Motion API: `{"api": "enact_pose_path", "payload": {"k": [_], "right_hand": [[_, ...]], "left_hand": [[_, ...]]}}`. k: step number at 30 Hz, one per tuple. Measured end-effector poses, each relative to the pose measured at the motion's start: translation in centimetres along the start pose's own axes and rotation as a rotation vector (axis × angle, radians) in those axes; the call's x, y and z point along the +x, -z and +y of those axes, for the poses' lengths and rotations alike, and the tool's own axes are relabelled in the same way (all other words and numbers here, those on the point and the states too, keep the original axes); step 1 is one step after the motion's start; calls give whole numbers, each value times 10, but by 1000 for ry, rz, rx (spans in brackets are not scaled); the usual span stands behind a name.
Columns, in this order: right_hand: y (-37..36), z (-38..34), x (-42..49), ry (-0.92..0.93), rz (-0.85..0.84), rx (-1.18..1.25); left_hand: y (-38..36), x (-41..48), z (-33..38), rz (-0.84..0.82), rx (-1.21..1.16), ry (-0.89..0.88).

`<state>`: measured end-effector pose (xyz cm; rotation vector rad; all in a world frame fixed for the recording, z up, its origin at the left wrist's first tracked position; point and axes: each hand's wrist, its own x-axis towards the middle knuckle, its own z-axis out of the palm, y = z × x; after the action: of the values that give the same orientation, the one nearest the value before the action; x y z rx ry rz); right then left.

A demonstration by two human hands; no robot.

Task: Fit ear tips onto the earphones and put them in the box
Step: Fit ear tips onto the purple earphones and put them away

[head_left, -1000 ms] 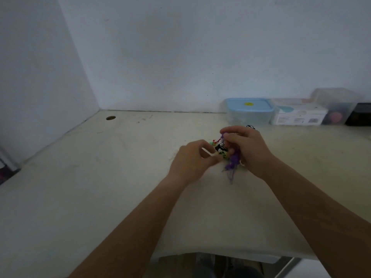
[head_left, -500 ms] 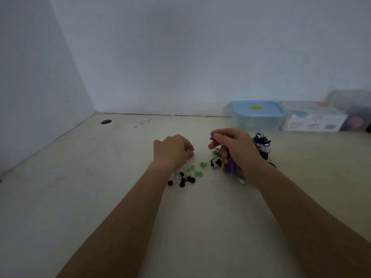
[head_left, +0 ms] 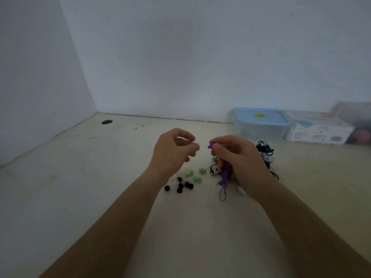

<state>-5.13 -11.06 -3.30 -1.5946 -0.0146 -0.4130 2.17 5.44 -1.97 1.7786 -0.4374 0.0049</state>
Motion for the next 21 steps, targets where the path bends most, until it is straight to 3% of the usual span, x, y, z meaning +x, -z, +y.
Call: {"api": "enact_pose_path", "payload": {"k": [4, 11, 21], "right_hand": [[-6, 0, -5, -28, 40, 101], [-9, 0, -6, -14, 34, 182], [-9, -3, -7, 42, 20, 196]], "left_hand": [[-2, -18, 1, -130, -249, 107], [-6, -17, 7, -115, -719, 201], [-2, -19, 14, -168, -841, 220]]}}
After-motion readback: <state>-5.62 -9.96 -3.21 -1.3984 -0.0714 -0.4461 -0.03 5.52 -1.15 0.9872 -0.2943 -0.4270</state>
